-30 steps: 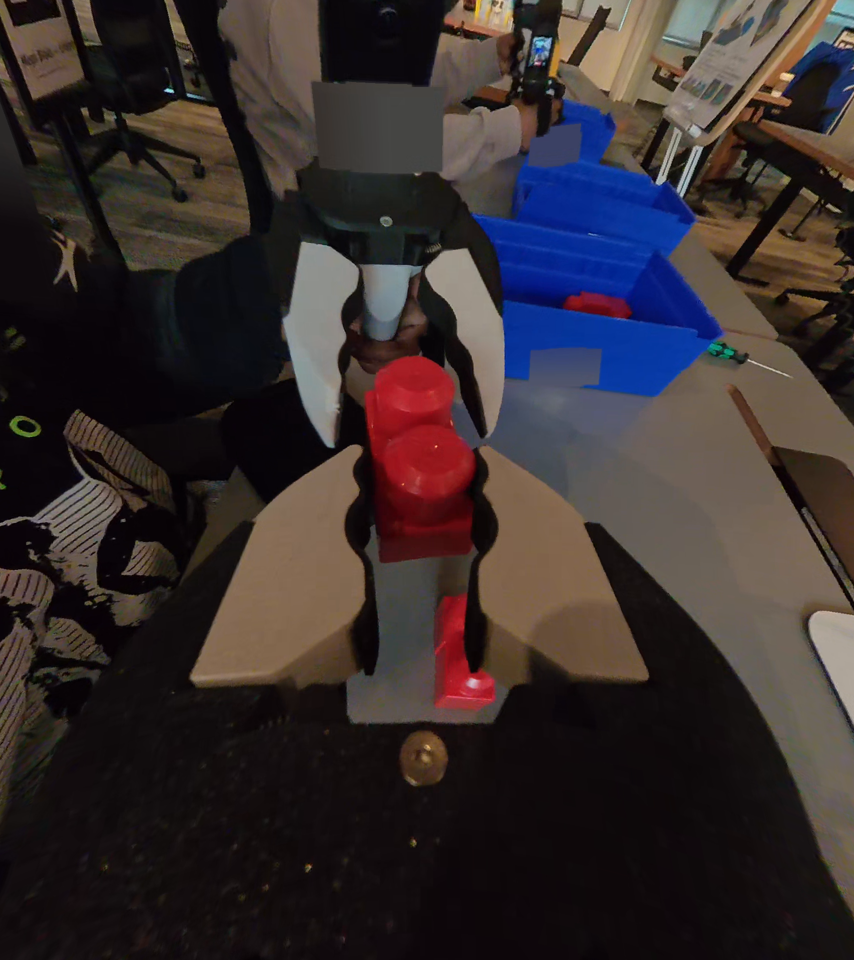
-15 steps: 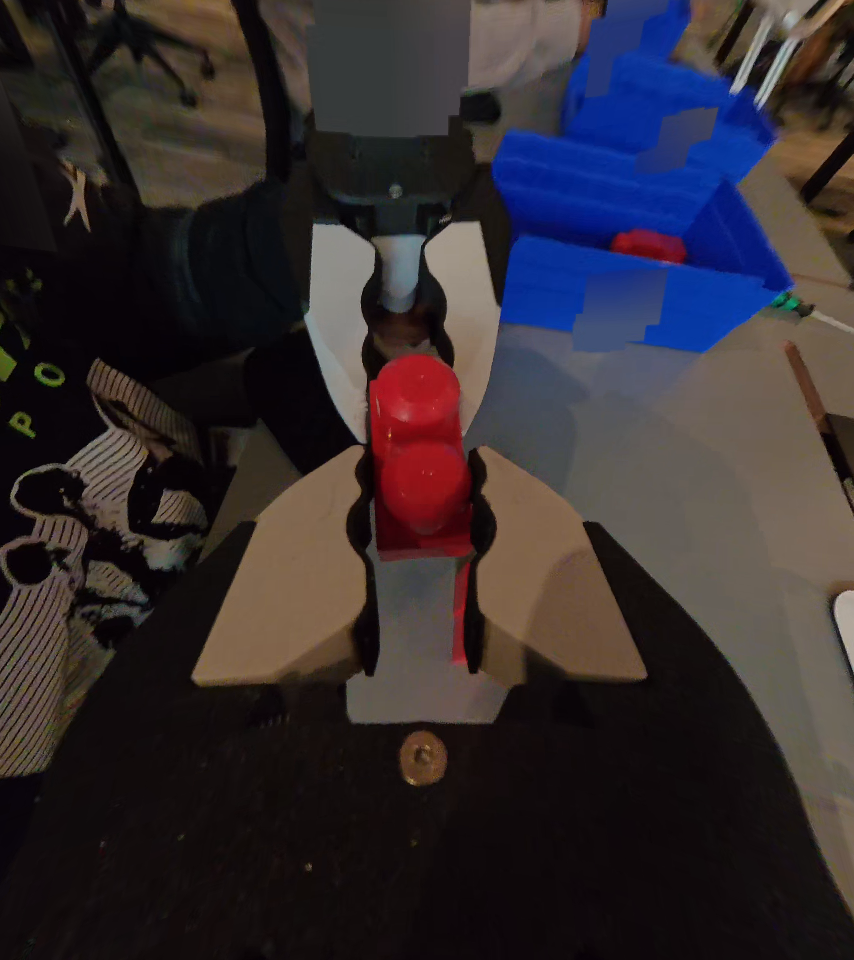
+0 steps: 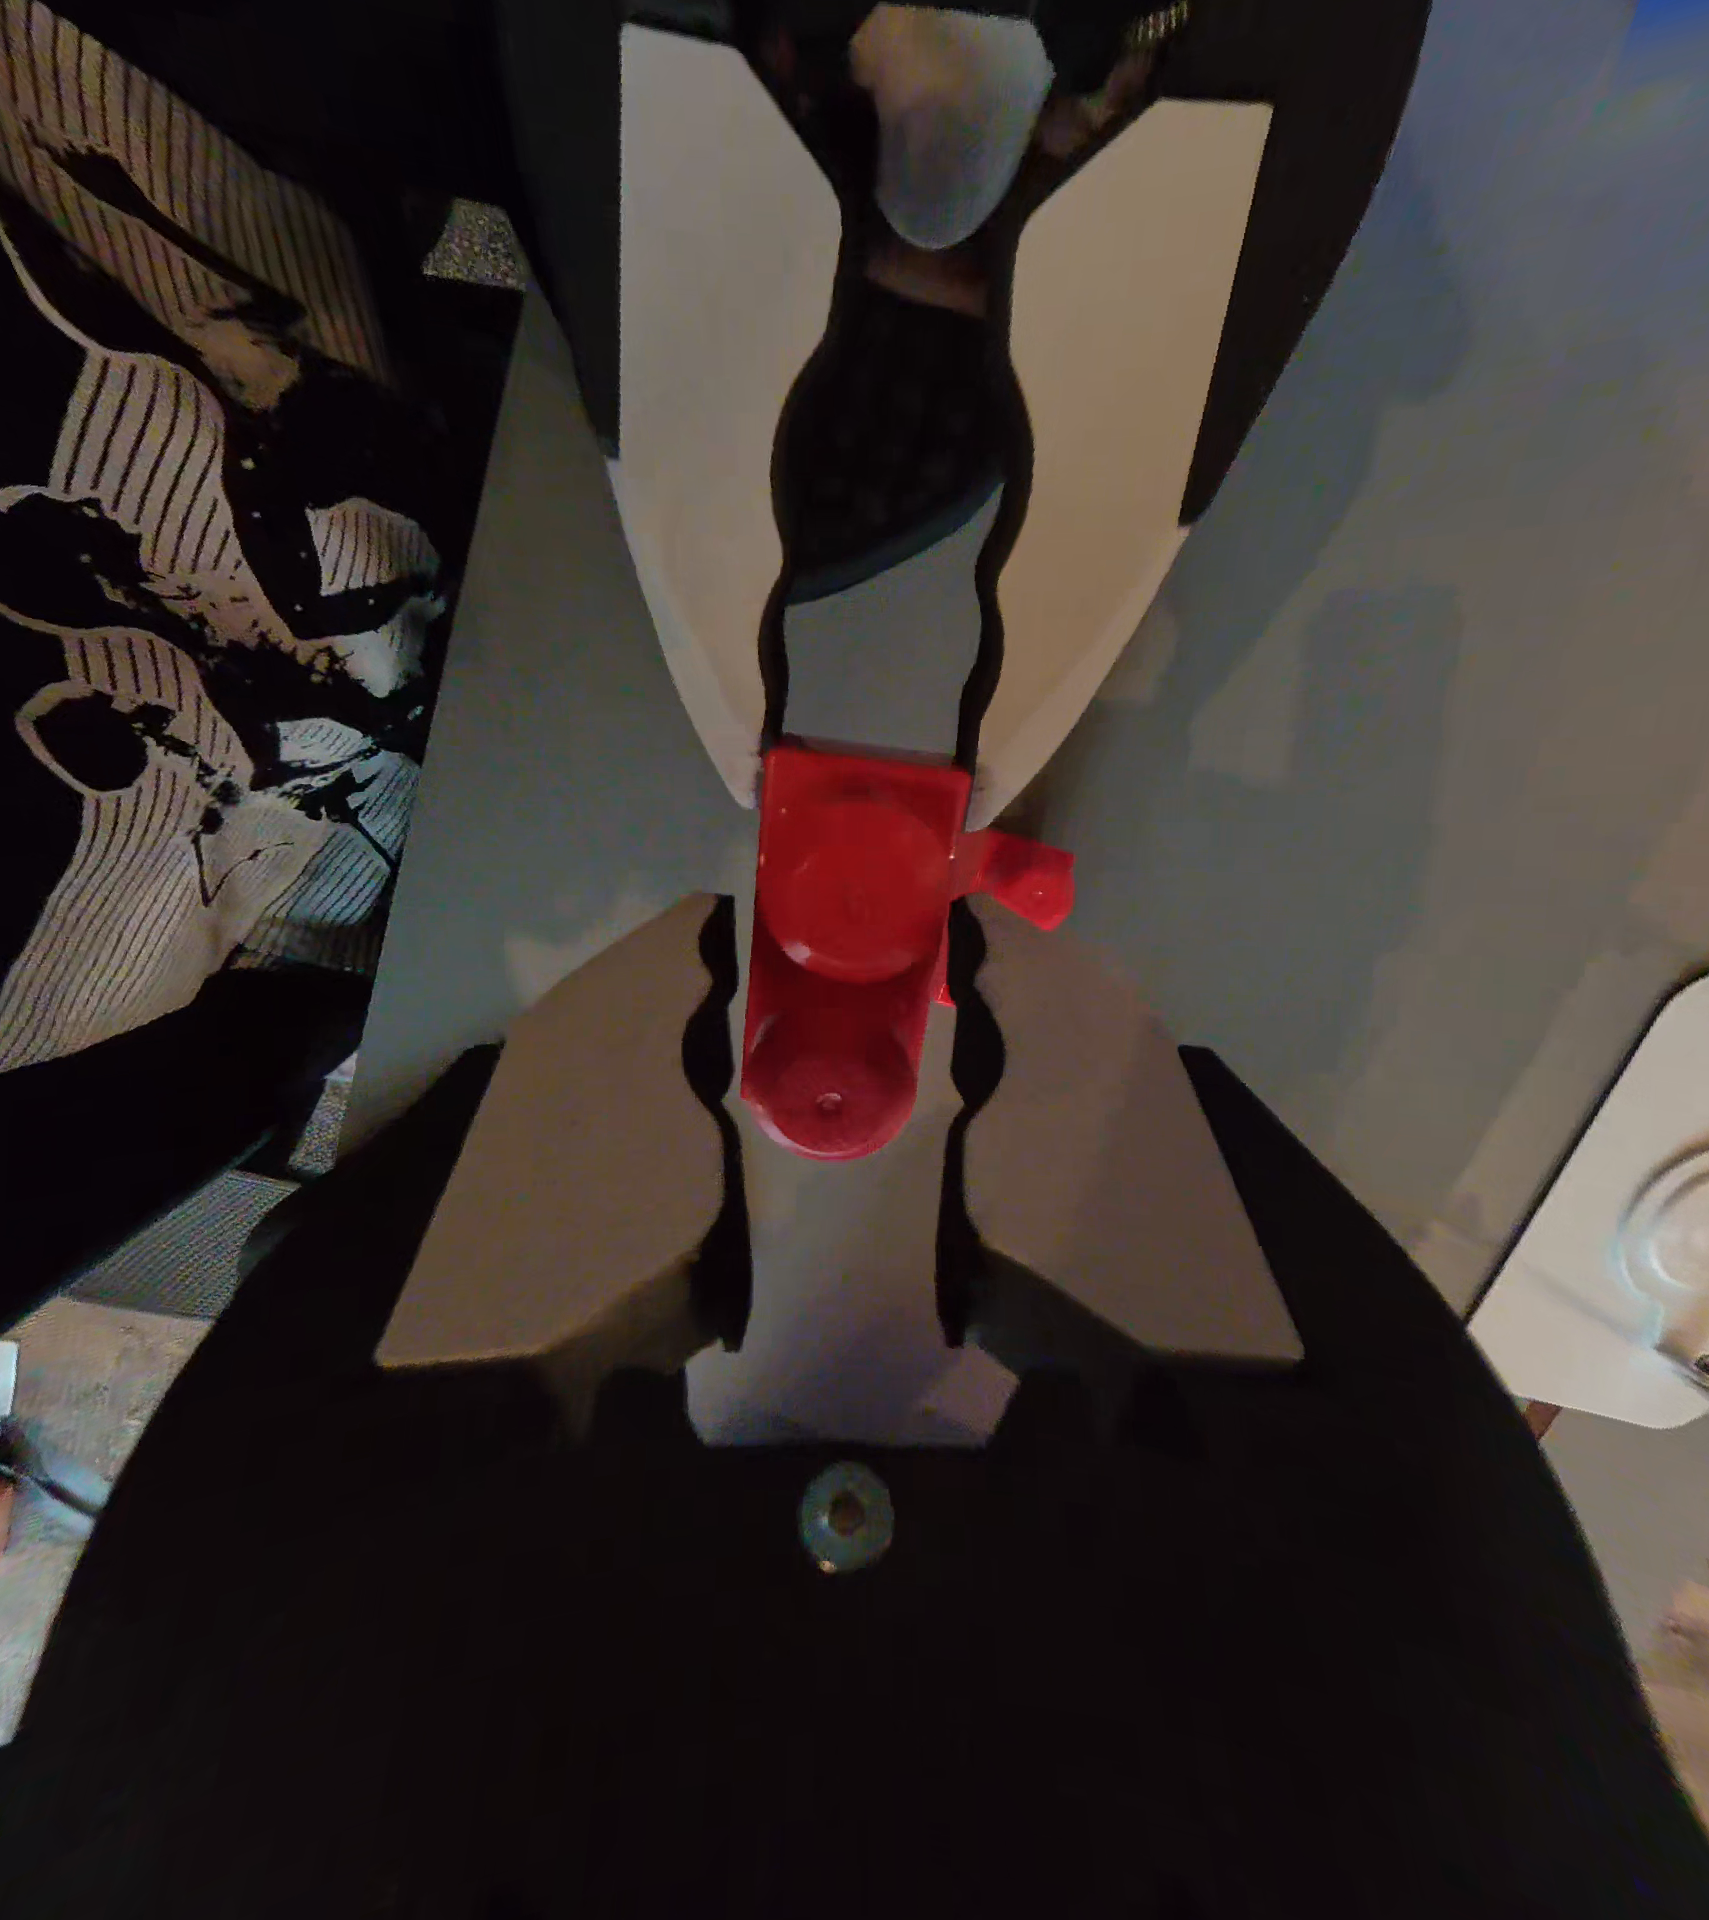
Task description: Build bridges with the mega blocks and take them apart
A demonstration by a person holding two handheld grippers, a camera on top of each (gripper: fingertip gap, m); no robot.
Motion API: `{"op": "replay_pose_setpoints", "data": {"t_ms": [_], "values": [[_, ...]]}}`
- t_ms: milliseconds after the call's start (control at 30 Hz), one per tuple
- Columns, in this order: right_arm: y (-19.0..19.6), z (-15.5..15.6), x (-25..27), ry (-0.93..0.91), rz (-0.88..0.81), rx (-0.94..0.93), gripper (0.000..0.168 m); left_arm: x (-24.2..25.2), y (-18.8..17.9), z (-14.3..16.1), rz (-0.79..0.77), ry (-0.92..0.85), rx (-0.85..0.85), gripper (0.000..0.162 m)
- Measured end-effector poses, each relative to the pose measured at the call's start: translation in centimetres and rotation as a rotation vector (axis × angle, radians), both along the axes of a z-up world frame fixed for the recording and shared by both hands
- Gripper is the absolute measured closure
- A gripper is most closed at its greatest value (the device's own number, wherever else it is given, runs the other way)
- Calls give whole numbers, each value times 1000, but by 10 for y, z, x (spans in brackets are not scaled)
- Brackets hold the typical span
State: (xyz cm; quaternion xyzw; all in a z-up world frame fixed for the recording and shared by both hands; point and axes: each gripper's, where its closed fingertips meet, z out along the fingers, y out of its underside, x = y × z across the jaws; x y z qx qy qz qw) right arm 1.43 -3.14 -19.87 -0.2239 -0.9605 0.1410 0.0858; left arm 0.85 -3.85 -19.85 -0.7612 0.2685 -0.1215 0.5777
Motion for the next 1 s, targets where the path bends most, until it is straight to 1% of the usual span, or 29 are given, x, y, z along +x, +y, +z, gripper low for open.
{"op": "replay_pose_setpoints", "data": {"t_ms": [100,200,233,267,300,367,433,500,567,633,733,867,1000], "values": [[1,-1,-4,9,-4,31,133,-2,1,-1,13,-5,3,128],[4,-1,-11,34,-13,39,134,-9,2,0,61,-5,14,128],[5,-1,-14,37,-19,35,134,-13,1,-2,84,7,7,124],[10,-2,-17,49,-31,55,134,-18,0,-7,114,25,-11,113],[16,-3,-22,63,-38,81,134,-23,-3,-14,140,41,-38,109],[24,-9,-28,72,-58,100,134,-29,-8,-32,175,48,-95,105],[33,-18,-34,71,-91,121,134,-36,-9,-50,197,47,-133,105],[40,-30,-39,61,-127,140,134,-40,-7,-67,173,51,-150,104],[45,-42,-42,39,-160,145,134,-41,-5,-81,115,57,-163,97],[50,-52,-44,24,-179,158,134,-45,-2,-88,60,56,-166,94],[54,-63,-46,5,-199,154,134,-54,4,-91,24,22,-146,91],[55,-72,-50,-10,-200,142,134,-55,7,-89,-9,-38,-94,75],[59,-79,-49,-41,-210,172,135,-57,8,-94,-5,-70,-90,75]]}}
